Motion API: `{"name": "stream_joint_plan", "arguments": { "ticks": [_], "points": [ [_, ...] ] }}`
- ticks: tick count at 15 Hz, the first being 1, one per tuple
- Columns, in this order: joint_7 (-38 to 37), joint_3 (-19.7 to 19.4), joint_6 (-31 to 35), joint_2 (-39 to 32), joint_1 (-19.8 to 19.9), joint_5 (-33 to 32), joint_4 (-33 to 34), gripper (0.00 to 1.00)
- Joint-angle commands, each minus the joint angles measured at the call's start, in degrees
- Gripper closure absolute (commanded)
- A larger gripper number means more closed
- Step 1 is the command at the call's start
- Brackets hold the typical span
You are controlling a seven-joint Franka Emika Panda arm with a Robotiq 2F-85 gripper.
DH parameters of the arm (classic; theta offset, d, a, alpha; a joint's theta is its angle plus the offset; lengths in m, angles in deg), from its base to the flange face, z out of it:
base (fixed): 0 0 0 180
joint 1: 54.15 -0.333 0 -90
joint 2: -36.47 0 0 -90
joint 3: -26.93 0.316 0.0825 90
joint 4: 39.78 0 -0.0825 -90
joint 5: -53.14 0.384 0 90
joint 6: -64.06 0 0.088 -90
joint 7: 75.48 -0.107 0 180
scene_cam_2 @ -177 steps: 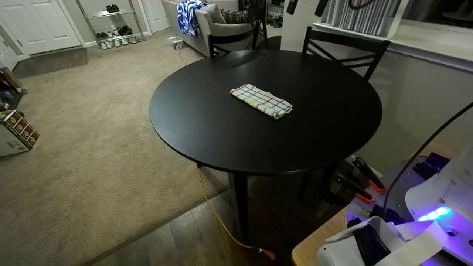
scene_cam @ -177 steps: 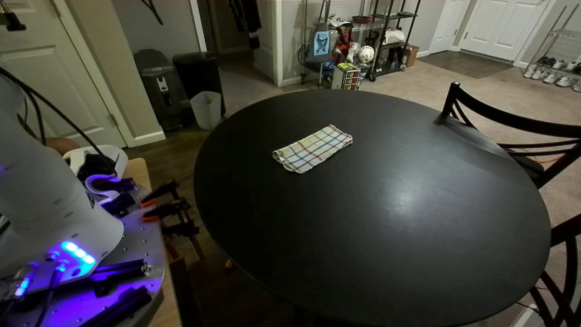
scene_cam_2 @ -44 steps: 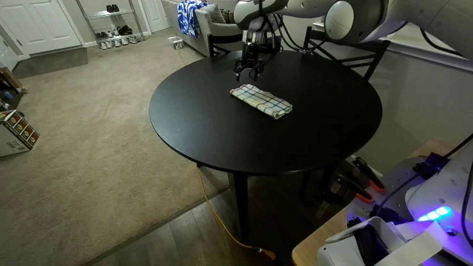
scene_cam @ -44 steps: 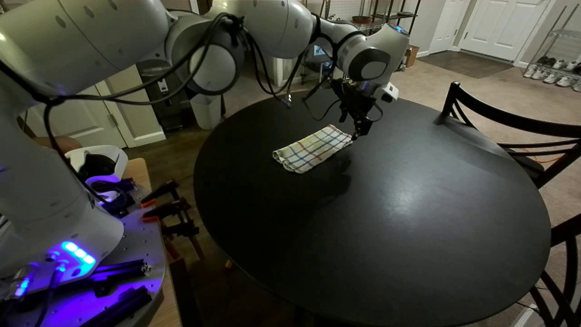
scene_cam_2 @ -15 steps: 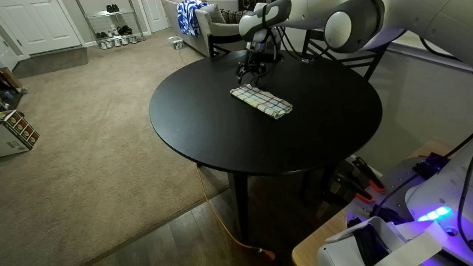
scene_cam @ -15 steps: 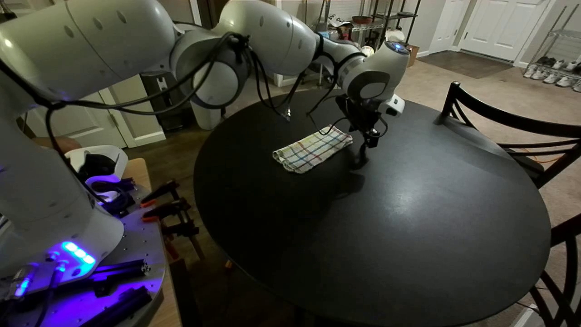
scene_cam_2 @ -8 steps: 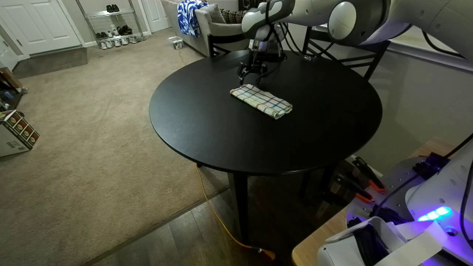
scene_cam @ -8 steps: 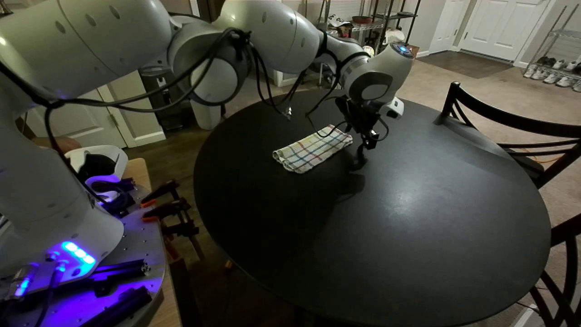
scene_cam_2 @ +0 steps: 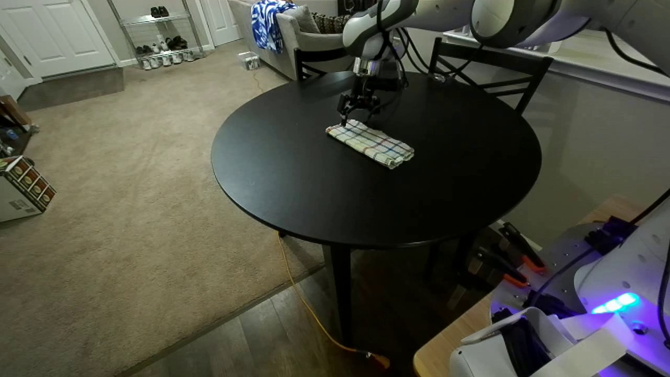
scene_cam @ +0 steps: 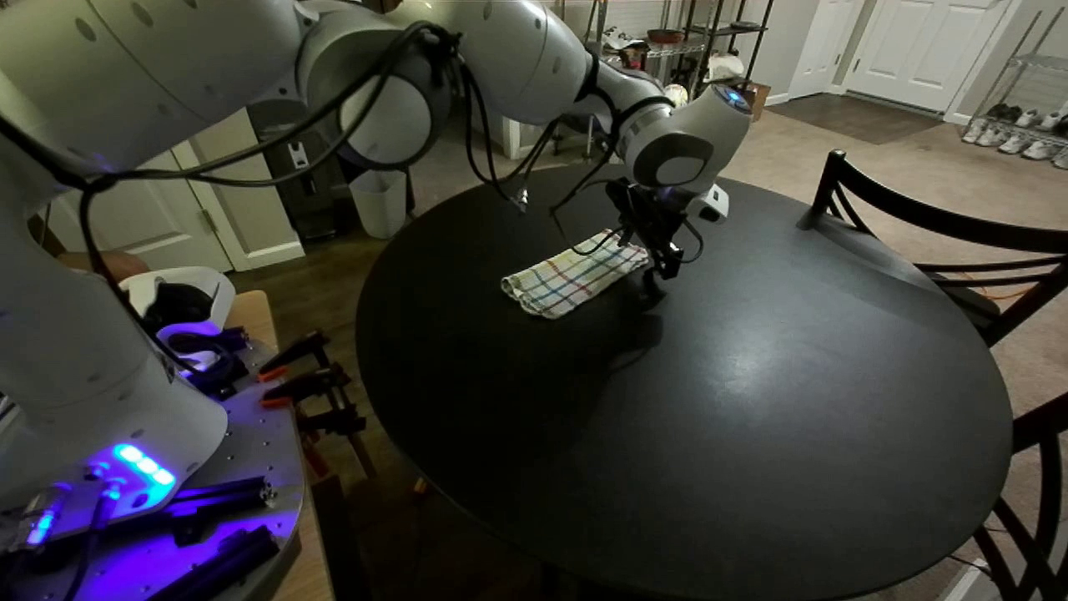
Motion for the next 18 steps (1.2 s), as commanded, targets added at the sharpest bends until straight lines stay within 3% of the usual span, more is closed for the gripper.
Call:
{"name": "stream_joint_plan", "arguments": {
  "ticks": [1,3,4,6,12,13,15,18],
  "points": [
    [3.06,1.37,0.97,5.34,0.40,0.58,-9.37,0.00],
    [3.15,1.81,1.47,6.58,0.29,0.65,-11.69,0.05],
    [3.06,2.10,1.85,7.05,0.31,0.75,-12.71,0.26],
    [2.50,2.38,3.57,8.24,0.31,0.95,-14.99,0.30],
    [0.92,1.72,9.82,11.01,-0.16,0.88,-20.06,0.70],
    [0.73,1.63,10.55,11.44,-0.22,0.84,-20.75,0.26],
    [0.61,1.61,11.44,11.86,-0.23,0.83,-21.72,0.28],
    [0.39,1.56,12.87,12.26,-0.25,0.80,-23.02,0.10]
  ]
}}
